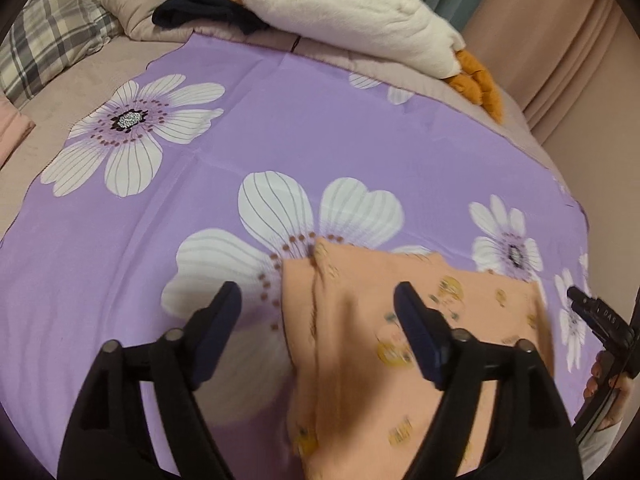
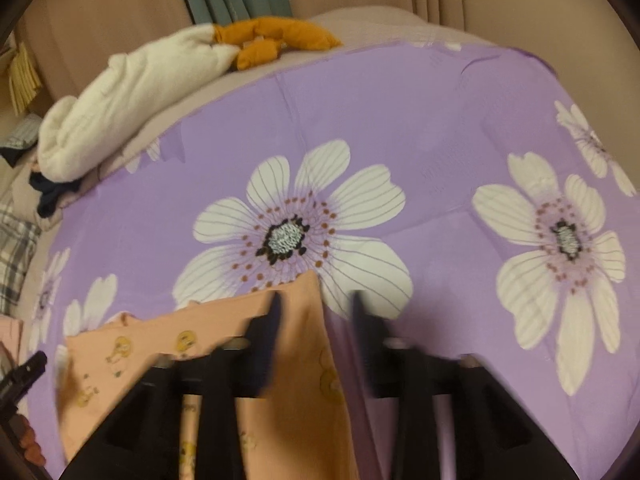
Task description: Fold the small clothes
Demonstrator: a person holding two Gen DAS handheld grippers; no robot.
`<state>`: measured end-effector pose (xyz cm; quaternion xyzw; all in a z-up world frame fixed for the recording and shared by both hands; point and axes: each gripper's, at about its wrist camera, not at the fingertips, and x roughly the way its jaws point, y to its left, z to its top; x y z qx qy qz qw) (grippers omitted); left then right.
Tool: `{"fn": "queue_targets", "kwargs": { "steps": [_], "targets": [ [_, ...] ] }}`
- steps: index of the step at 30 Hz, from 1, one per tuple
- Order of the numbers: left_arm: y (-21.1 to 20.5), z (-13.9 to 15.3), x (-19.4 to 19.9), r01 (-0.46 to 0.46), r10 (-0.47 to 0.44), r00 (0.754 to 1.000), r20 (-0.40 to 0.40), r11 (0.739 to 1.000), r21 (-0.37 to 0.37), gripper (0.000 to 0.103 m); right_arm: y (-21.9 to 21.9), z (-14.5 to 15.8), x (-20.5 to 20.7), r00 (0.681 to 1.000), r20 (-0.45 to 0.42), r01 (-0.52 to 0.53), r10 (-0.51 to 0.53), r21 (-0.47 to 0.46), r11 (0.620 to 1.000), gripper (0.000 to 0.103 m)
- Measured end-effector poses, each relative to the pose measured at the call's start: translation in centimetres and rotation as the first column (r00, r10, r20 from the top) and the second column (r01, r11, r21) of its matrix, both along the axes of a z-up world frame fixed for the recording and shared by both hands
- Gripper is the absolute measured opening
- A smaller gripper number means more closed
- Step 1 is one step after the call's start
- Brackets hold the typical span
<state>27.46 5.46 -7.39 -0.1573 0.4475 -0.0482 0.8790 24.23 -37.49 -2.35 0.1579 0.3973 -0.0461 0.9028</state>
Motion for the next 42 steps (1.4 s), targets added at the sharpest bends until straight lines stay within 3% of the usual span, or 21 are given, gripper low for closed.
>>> {"fn": "queue_targets", "kwargs": {
  "steps": [6,11,20,27,33,37,40,42],
  "targets": [
    [-0.7,0.4,-4.4,0.036,-0.035,0.999,0.006,0.999,-0.016,0.086,0.4,1.9,-4.0,0.998,0.053,0.015,-0.015,-0.002,1.0,0.068],
    [-1.0,-1.3,-7.1,0.046,-0.047,0.998,-0.039,0.998,-0.031,0.087,1.0,1.6,-7.7,0.997,0.072,0.017,-0.018,0.019,1.0,0.073],
    [-1.2,-4.9,-9.4,0.03,-0.036,0.992,-0.123,0.998,-0.048,0.085,1.1,-3.3,-12.0,0.998,-0.026,0.055,-0.052,0.109,0.992,0.075],
    [-2.1,-5.6,-9.8,0.045,-0.048,0.992,-0.117,0.999,-0.028,0.083,1.0,-6.7,-13.4,0.993,-0.1,0.074,-0.058,0.167,0.983,0.075],
    [-3.0,-6.1,-9.5,0.063,-0.067,0.991,-0.115,0.997,-0.043,0.061,1.2,-7.4,-13.7,0.996,-0.072,0.067,-0.053,0.22,0.973,0.075],
    [-3.8,-6.3,-9.2,0.084,-0.091,0.989,-0.117,0.994,-0.064,0.035,1.4,-7.8,-12.8,0.998,-0.037,0.062,-0.053,0.273,0.96,0.071],
    [-4.1,-6.5,-9.0,0.081,-0.091,0.988,-0.122,0.993,-0.08,0.014,1.5,-8.0,-11.9,0.999,-0.025,0.052,-0.047,0.313,0.948,0.057],
    [-4.2,-6.5,-9.0,0.075,-0.084,0.989,-0.121,0.994,-0.079,0.011,1.7,-8.2,-11.2,0.999,-0.017,0.04,-0.037,0.337,0.941,0.037]
  ]
}}
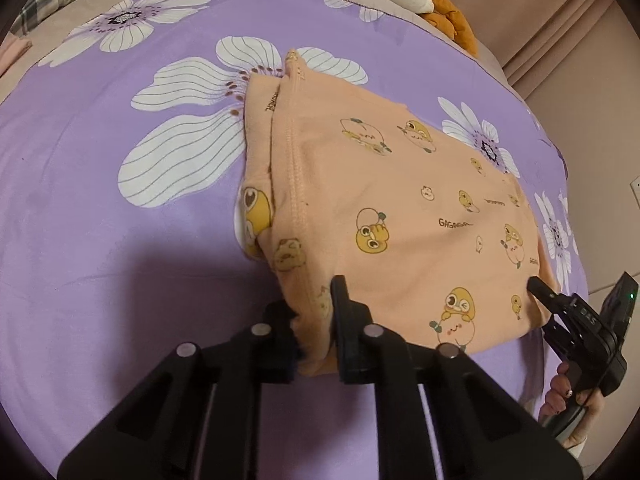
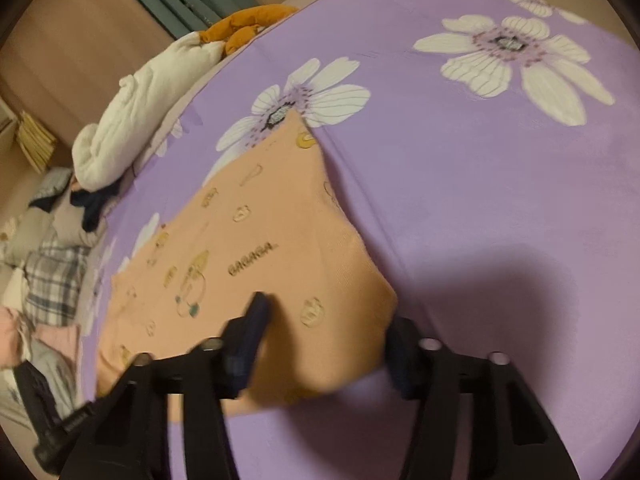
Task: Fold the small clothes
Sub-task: 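Grasp the folded shirt's edge with the right tool and lift it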
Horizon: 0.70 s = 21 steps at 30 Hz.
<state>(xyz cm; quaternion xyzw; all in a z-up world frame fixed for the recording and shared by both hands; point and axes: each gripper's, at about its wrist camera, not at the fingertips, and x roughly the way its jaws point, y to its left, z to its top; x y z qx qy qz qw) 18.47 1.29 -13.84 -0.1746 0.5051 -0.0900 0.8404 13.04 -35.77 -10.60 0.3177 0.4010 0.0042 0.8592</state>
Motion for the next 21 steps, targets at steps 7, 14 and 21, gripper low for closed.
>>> {"fn": "queue_targets", "kwargs": {
  "steps": [7,14,21],
  "targets": [
    [0.0,1.7,-1.7,-0.001,0.001,0.999,0.044,1.0,0.001,0.008,-0.4,1.7,-0.9,0.999,0.05,0.016,-0.015,-0.02,1.0,0.011],
    [-0.8,3.0,-4.7,0.037,-0.037,0.999,0.021,0.999,-0.023,0.008,-1.0,5.6,-4.2,0.989,0.15,-0.006,0.01,-0.027,1.0,0.01],
    [-1.5,3.0,-7.9,0.052,-0.052,0.999,-0.009,0.999,-0.009,0.009,-0.1,8.1,-6.2,0.977,0.204,-0.053,0.064,-0.06,0.997,0.01]
  ]
}}
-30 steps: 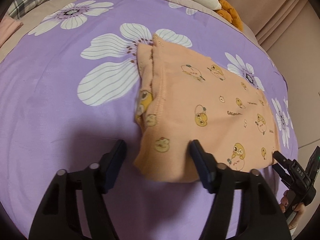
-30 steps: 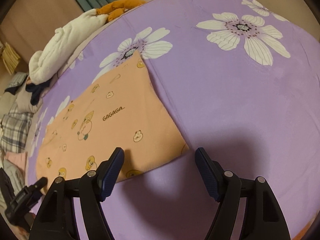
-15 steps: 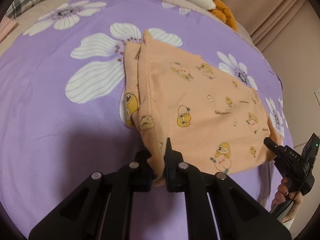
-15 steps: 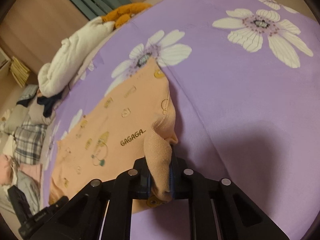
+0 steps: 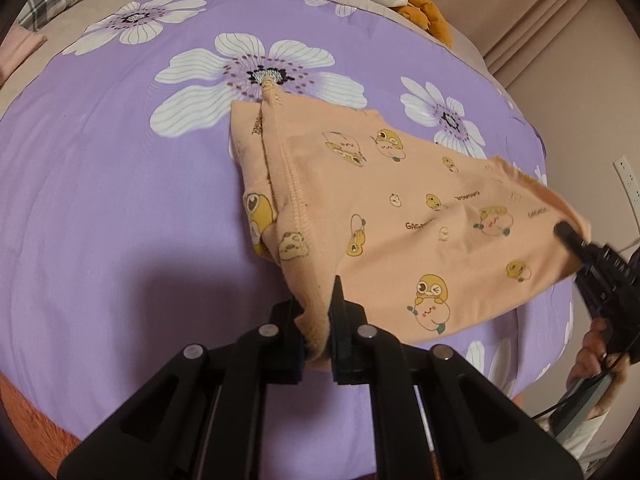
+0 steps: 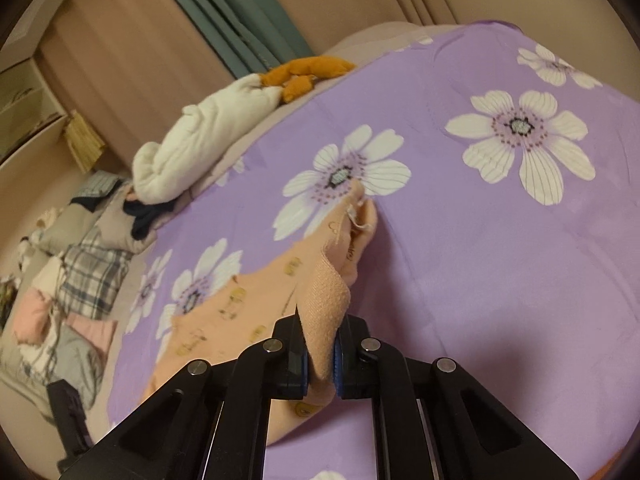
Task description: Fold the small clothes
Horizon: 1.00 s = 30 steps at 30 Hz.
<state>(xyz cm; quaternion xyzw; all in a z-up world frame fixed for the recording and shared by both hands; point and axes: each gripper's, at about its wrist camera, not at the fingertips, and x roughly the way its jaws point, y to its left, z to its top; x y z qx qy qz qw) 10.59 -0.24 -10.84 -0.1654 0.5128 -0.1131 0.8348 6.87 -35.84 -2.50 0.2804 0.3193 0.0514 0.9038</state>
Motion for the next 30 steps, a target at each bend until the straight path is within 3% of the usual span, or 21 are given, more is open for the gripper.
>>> {"fn": "queue_targets", "kwargs": {
  "steps": [4,9,16,22,25,30],
  "targets": [
    [0.0,-0.9,0.3,0.001,0.0,0.999,-0.032,0.999,0.041,0.013,2.1,1.0,1.4,0.999,0.015,-0.046,0.047,-0.067,0.997,0.01],
    [1.0,-0.3,-0.5,-0.012,0.012,1.0,-0.022,0.999,0.035,0.015,6.3,3.0,3.0,0.984,0.058,-0.163,0.171,-0.13,0.978,0.01],
    [3.7,1.3,-1.3,-0.082,0.081,0.997,0.012,0.996,0.044,0.041,13.3,4.6,4.0,0.926,0.09,-0.344,0.368,-0.204,0.916,0.01],
    [6.9,1.8,-1.6,-0.175,0.174,0.984,0.031,0.983,0.059,0.045,18.4,3.1,4.5,0.86,0.038,-0.488,0.509,-0.233,0.842,0.01],
    [7.9,1.5,-1.8,-0.196,0.195,0.981,0.019,0.979,0.06,0.045,21.2,0.4,5.0,0.824,-0.046,-0.559,0.565,-0.234,0.796,0.01],
    [8.5,1.5,-2.3,-0.202,0.201,0.979,0.017,0.978,0.056,0.045,22.9,-1.7,5.1,0.801,-0.127,-0.597,0.584,-0.231,0.768,0.01]
  ]
}}
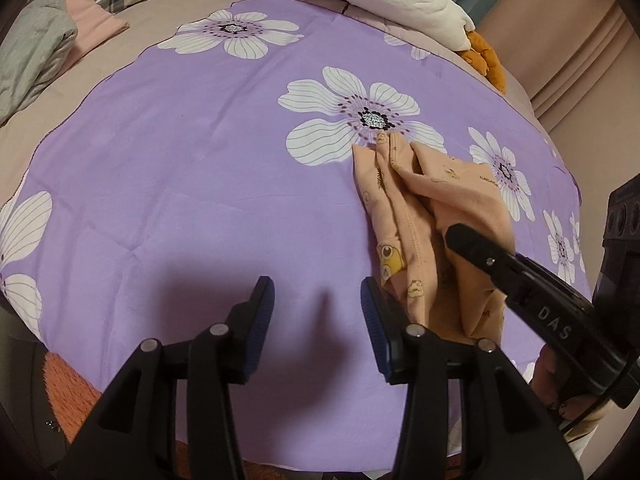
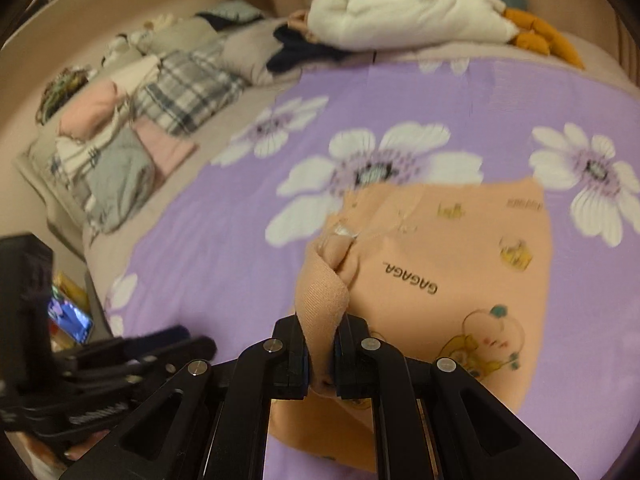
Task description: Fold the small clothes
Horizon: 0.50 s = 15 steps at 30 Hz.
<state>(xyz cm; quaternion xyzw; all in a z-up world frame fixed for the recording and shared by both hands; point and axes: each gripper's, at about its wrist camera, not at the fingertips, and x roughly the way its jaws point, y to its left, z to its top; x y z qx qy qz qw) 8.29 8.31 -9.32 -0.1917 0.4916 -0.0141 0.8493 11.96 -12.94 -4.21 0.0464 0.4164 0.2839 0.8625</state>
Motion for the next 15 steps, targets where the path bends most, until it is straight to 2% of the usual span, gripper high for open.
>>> {"fn": "queue_targets", "kwargs": {
  "steps": [4,7,11,15],
  "targets": [
    [0.3,0.4,0.0,-0.001,0.001,1.0,0.009,1.0,-0.005,0.045,0.3,1.5,-0.9,0.999,0.048,-0.011,0.012,-0.019,1.0,0.01],
    [0.5,0.6,0.2,-0.006,0.006,1.0,0.018,1.0,-0.009,0.045,0.9,2.2,-1.5,0.997,0.049,-0.052,0.052,-0.004,0.999,0.01],
    [0.7,0.9,0.2,-0.01,0.01,1.0,0.022,1.0,-0.01,0.049,2.2,0.1,-1.8,0.997,0.006,-0.081,0.081,-0.053,0.995,0.01],
    [0.6,1.1,0.4,-0.007,0.008,1.0,0.025,1.0,-0.003,0.055,2.2,-1.4,-1.6,0.995,-0.056,-0.088,0.086,-0.04,0.995,0.01]
  ]
}}
